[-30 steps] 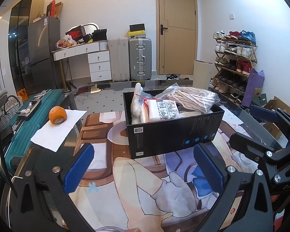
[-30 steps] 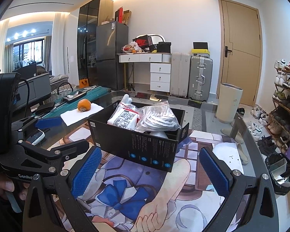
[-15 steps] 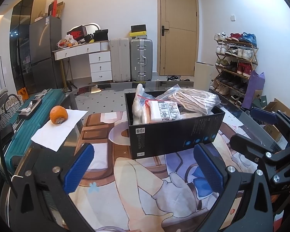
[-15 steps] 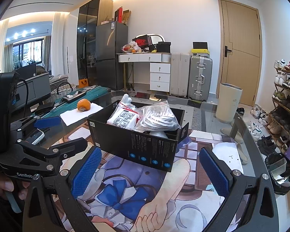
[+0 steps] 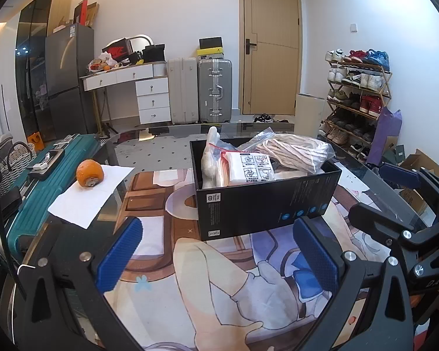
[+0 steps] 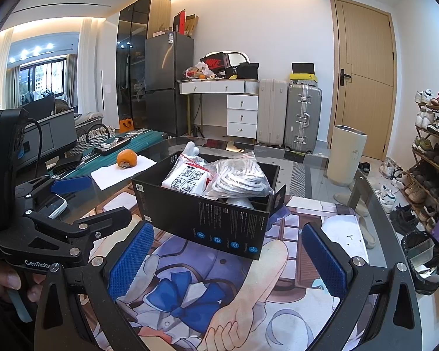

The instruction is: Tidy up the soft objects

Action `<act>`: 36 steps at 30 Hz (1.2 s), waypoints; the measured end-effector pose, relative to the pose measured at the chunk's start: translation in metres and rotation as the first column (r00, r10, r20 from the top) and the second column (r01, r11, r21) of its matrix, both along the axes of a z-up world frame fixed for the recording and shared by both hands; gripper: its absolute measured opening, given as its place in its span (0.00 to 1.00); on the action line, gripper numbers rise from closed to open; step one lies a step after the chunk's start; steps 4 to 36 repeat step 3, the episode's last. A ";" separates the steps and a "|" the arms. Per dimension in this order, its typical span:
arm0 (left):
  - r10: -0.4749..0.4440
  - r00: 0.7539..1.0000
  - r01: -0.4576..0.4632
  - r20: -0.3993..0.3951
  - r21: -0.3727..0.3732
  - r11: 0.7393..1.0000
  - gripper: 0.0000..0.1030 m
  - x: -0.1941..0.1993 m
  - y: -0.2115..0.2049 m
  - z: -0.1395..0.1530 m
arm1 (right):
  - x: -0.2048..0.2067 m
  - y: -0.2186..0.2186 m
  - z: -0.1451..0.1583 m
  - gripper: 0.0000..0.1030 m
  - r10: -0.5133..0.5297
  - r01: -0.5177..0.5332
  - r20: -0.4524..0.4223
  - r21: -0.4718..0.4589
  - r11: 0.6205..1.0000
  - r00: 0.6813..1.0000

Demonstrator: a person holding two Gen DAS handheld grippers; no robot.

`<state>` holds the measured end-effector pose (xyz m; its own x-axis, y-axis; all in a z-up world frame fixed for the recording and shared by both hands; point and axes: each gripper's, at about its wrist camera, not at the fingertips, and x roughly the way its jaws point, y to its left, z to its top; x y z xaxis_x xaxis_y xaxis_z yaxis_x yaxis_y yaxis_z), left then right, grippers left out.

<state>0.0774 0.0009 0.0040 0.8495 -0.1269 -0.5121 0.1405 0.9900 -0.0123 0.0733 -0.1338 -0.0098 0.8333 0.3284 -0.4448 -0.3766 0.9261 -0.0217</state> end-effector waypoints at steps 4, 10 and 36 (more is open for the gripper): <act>0.005 1.000 -0.005 0.000 -0.001 1.000 1.00 0.000 0.001 0.000 | 0.000 0.000 0.000 1.00 -0.001 0.001 0.001 0.000 1.000 1.000; 0.005 1.000 -0.005 0.000 -0.001 1.000 1.00 0.000 0.001 0.000 | 0.000 0.000 0.000 1.00 -0.001 0.001 0.001 0.000 1.000 1.000; 0.005 1.000 -0.005 0.000 -0.001 1.000 1.00 0.000 0.001 0.000 | 0.000 0.000 0.000 1.00 -0.001 0.001 0.001 0.000 1.000 1.000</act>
